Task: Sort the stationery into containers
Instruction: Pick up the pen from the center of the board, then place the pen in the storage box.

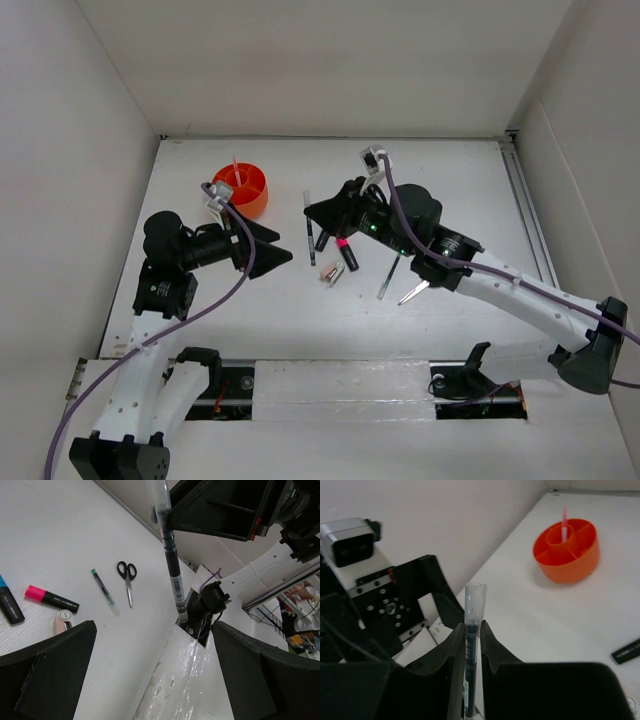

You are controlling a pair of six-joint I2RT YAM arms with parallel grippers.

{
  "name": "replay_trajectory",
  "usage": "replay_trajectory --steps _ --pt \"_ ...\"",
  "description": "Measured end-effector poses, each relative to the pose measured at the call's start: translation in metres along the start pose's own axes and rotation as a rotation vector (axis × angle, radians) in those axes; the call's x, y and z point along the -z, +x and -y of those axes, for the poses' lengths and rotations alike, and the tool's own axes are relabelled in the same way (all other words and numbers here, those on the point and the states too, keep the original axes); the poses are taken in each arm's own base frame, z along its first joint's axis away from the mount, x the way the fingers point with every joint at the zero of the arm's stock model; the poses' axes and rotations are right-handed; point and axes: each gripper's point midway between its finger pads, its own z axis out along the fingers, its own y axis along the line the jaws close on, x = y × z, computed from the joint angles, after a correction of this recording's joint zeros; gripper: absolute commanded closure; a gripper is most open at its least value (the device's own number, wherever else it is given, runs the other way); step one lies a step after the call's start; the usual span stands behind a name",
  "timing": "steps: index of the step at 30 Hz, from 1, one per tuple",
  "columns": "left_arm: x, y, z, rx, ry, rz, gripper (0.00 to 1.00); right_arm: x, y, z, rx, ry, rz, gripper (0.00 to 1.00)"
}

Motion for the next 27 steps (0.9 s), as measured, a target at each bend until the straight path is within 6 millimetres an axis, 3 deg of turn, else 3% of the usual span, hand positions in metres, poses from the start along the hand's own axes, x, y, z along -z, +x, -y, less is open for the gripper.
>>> replay_trajectory --steps 13,23,27 --pt "0.006 -0.004 0.025 -0.068 0.082 0.017 0.01 0.007 0.002 -0.068 0.018 -0.325 0.013 1.00" --pt "0.008 -0.005 0.031 -0.086 0.088 0.025 0.05 0.000 0.017 -0.075 0.020 -0.372 -0.015 1.00" --pt "0.009 -0.005 0.031 -0.089 0.088 0.027 0.11 -0.002 0.023 -0.079 0.014 -0.393 -0.023 1.00"
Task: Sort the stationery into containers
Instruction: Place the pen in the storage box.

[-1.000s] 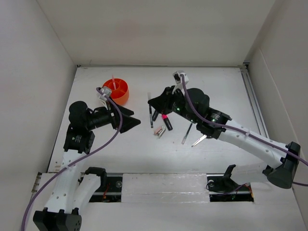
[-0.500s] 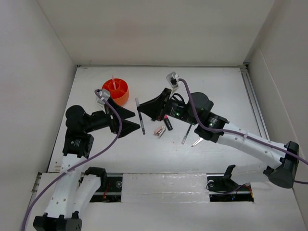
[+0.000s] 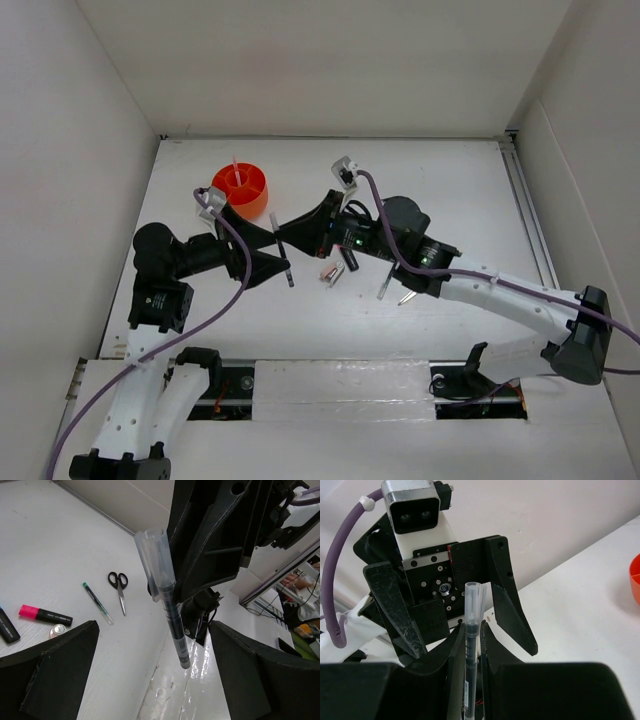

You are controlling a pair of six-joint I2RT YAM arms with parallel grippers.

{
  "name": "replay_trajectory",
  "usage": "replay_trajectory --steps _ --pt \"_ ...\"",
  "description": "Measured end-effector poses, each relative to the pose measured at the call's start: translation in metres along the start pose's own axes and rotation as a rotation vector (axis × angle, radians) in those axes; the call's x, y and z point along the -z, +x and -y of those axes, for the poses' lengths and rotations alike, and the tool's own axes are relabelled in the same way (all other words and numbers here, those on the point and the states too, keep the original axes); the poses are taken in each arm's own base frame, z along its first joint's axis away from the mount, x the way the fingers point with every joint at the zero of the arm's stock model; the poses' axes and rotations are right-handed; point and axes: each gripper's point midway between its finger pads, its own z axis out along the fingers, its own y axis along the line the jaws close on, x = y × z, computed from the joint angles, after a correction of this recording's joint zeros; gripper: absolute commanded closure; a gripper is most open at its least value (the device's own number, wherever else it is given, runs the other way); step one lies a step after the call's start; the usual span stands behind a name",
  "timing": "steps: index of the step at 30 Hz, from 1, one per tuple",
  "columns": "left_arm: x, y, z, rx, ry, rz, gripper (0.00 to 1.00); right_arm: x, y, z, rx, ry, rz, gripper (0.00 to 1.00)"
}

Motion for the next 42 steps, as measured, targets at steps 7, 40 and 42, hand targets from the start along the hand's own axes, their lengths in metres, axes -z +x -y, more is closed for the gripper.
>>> replay_trajectory --steps 7,40,42 --pt "0.000 0.000 -0.001 -0.002 -0.003 0.001 0.33 -0.008 0.011 -0.004 -0.017 -0.034 -0.016 1.00" --pt "0.009 -0.055 -0.140 0.192 -0.662 0.233 1.00 0.065 -0.026 -0.009 0.051 0.102 0.134 0.00" --pt "0.018 -0.068 -0.180 0.220 -0.827 0.290 1.00 0.083 -0.036 -0.015 0.060 0.109 0.170 0.00"
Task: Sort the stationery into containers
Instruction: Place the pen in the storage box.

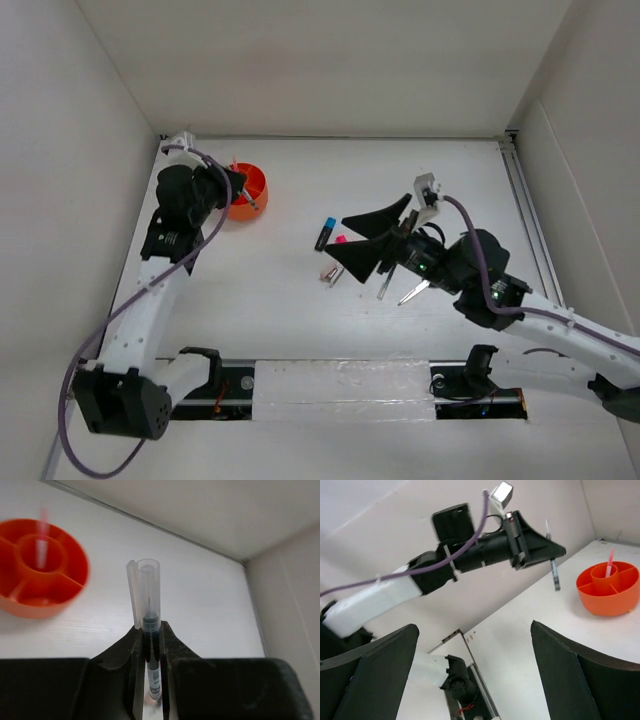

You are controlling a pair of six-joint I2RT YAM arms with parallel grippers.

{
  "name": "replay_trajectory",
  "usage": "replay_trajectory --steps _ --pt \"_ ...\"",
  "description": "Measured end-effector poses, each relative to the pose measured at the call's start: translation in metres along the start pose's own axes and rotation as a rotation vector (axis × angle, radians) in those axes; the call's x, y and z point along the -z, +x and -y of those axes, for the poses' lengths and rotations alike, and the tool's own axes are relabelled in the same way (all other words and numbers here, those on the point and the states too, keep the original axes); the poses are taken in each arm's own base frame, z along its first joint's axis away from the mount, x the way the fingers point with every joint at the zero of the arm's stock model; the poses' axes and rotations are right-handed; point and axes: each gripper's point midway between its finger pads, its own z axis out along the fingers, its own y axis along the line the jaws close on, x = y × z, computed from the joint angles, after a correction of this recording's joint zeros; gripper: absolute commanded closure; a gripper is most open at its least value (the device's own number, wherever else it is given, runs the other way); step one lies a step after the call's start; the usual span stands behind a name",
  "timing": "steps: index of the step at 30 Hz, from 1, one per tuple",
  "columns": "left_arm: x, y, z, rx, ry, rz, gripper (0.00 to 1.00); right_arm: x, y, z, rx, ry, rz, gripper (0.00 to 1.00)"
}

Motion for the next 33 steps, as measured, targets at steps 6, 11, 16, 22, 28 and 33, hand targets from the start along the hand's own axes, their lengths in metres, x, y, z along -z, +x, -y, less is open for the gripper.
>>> replay_trajectory --steps 6,11,16,22,28,33 --pt "-0.063 -0.058 -0.075 -0.004 -0.408 0.172 1.00 0.042 -0.007 0.002 0.005 0.022 0.024 0.00" --pt "-0.094 -0.093 -0.105 -0.094 -0.534 0.290 1.00 0.071 0.007 0.011 -0.002 0.049 0.000 0.00" --pt "-0.110 -0.096 -0.133 -0.163 -0.613 0.318 1.00 0.088 0.011 0.017 -0.007 0.076 -0.008 0.00" --pt "-0.122 -0.084 -0.156 -0.204 -0.649 0.320 1.00 0.096 0.013 0.019 -0.006 0.090 -0.014 0.00" --pt "-0.128 -0.083 -0.162 -0.216 -0.643 0.346 1.00 0.097 0.024 0.026 -0.006 0.109 -0.046 0.00" --pt "-0.139 -0.075 -0.169 -0.219 -0.638 0.333 1.00 0.098 0.035 0.032 -0.008 0.125 -0.074 0.00"
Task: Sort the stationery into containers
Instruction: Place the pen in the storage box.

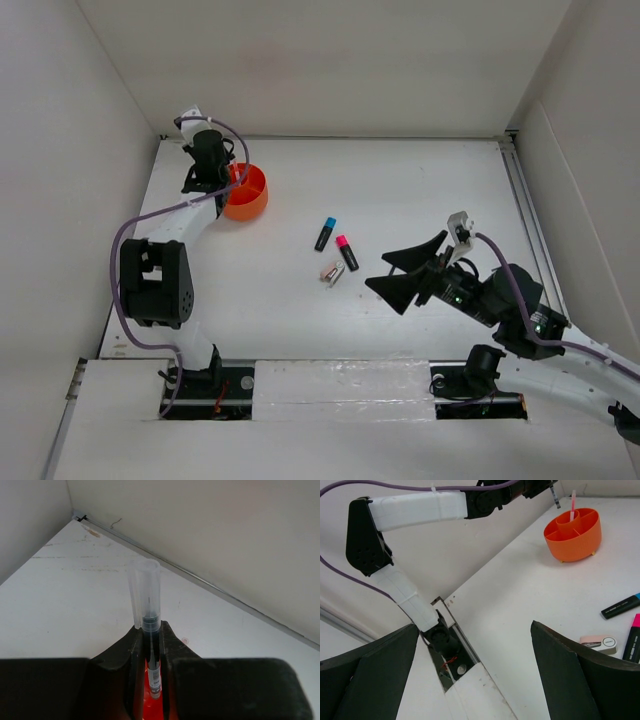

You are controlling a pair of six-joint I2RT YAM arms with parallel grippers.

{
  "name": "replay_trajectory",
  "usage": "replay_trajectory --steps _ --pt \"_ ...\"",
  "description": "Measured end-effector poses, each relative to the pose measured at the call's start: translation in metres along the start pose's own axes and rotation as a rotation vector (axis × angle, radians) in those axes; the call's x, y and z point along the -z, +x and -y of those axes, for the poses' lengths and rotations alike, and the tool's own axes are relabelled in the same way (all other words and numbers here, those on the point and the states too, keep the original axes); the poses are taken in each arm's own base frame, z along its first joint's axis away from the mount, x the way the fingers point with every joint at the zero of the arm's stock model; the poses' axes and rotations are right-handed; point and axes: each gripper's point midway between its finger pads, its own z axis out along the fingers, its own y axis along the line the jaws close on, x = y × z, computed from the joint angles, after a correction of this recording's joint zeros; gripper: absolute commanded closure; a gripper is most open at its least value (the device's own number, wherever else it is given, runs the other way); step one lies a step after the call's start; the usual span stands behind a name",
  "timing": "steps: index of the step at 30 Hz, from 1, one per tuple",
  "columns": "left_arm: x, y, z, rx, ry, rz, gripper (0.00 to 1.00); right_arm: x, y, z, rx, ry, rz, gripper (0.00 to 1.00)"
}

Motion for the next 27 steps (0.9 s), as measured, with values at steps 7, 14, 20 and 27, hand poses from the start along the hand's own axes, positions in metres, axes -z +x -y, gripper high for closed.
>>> replay_trajectory --steps 7,14,20,27 --pt "-0.012 0.026 -0.002 -0.019 -0.005 -0.041 1.00 0.000 0.001 0.000 -0.001 0.001 -0.001 0.00" --pt "-0.014 0.037 0.001 -0.024 0.005 -0.064 1.00 0.001 0.000 0.000 0.000 -0.001 0.002 0.00" --pt "-0.013 0.039 0.002 -0.023 0.007 -0.070 0.95 0.001 0.000 0.000 -0.001 -0.001 0.002 0.00" --pt "-0.013 0.041 0.003 -0.022 0.014 -0.081 0.76 0.006 -0.006 -0.003 -0.002 -0.012 0.021 0.00"
